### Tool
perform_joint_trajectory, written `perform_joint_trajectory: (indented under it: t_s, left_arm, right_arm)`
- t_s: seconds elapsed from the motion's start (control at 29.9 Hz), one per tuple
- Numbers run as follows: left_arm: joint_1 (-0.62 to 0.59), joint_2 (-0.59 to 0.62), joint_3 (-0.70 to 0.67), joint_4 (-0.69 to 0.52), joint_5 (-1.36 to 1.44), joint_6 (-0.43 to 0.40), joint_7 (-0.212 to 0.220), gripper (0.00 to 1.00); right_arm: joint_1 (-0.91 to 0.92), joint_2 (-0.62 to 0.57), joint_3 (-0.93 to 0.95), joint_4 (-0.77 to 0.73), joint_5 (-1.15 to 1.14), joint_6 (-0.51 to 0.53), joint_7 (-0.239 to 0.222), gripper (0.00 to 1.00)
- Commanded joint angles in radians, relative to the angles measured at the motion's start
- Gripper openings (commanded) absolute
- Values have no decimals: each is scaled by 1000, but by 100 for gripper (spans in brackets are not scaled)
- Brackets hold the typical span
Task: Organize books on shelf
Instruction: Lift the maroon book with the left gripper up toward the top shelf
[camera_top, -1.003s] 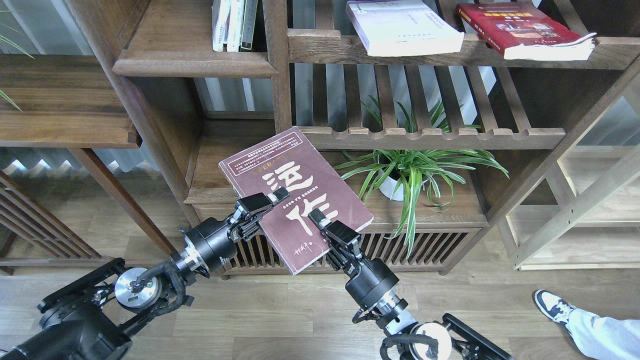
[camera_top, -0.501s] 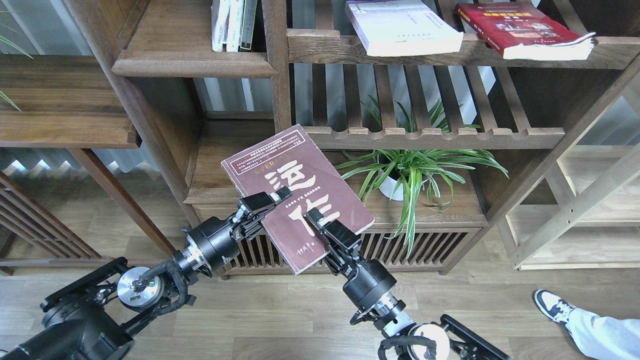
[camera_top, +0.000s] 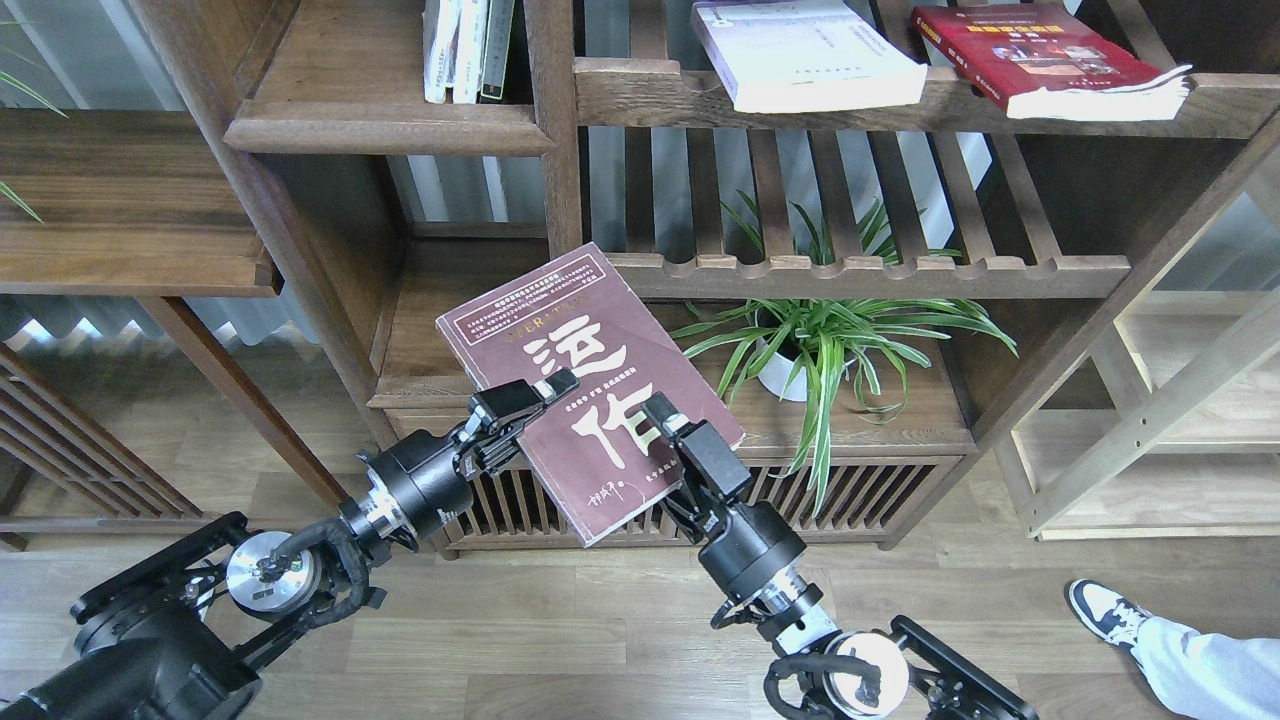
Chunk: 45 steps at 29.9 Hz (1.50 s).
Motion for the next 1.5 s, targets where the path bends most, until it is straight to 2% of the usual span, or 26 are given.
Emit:
perform_joint_trajectory:
  t_s: [0.0,0.3,0.43,0.67,0.9,1.04,1.47]
  left_arm:
    - [-6,5,1,-5,13,0,1,7]
    - [-3,120,0,-69,82,0,0,12]
    - [-9,195,-23,-123,134,0,0,18]
    - [-6,339,-36,-281,240,0,1,10]
    - [-2,382,-82,-316,325,0,0,3]
    - [-2,392,-149,-345,331,0,1,2]
    - [0,411,-490,-388,455,0,3,1]
  right_arm:
    - [0,0,34,-9,0,0,5,99]
    - [21,0,97,-58,2,0,11,99]
    - [29,0,100,-68,0,0,11,99]
    - [29,0,123,-73,0,0,11,99]
    - [29,0,125,-73,-18,0,10,99]
    - [29,0,123,-73,-23,0,10,99]
    - [46,0,117,-90,-26,0,2,99]
